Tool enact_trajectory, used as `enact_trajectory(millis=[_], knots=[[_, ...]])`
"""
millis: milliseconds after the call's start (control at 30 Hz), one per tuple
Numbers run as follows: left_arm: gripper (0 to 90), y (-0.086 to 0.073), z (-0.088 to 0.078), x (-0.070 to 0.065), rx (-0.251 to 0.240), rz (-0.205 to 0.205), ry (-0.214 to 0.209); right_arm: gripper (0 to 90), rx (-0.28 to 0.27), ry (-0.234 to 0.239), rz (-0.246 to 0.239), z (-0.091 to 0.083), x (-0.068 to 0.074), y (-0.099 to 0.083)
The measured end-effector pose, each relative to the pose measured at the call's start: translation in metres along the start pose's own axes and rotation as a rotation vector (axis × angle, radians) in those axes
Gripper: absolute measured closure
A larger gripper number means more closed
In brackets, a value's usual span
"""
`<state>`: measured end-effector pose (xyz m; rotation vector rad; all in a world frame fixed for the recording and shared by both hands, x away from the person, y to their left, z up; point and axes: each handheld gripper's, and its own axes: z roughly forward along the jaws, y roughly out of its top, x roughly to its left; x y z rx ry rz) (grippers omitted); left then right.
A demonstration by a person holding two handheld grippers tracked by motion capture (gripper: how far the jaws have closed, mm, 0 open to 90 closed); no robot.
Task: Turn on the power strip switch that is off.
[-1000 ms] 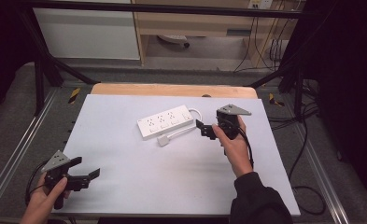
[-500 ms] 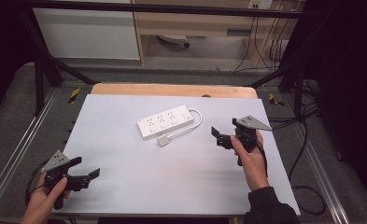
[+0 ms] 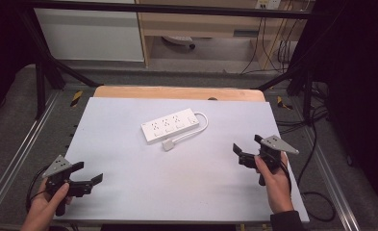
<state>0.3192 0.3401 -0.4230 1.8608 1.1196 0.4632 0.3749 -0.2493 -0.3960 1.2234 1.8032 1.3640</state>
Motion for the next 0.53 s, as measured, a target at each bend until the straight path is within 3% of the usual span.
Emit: enact_trajectory(millis=[300, 500, 533], knots=[[7.4, 0.0, 0.0, 0.0, -0.001, -0.001, 0.0, 6.2, 0.018, -0.034, 0.003, -0.015, -0.007, -0.03], [7.4, 0.001, -0.001, -0.001, -0.006, 0.004, -0.003, 5.6, 0.107, -0.027, -0.016, -0.011, -0.002, -0.051], [7.4, 0.001, -0.001, -0.001, -0.007, 0.005, -0.004, 5.6, 0.124, -0.027, -0.037, -0.009, -0.001, -0.053]])
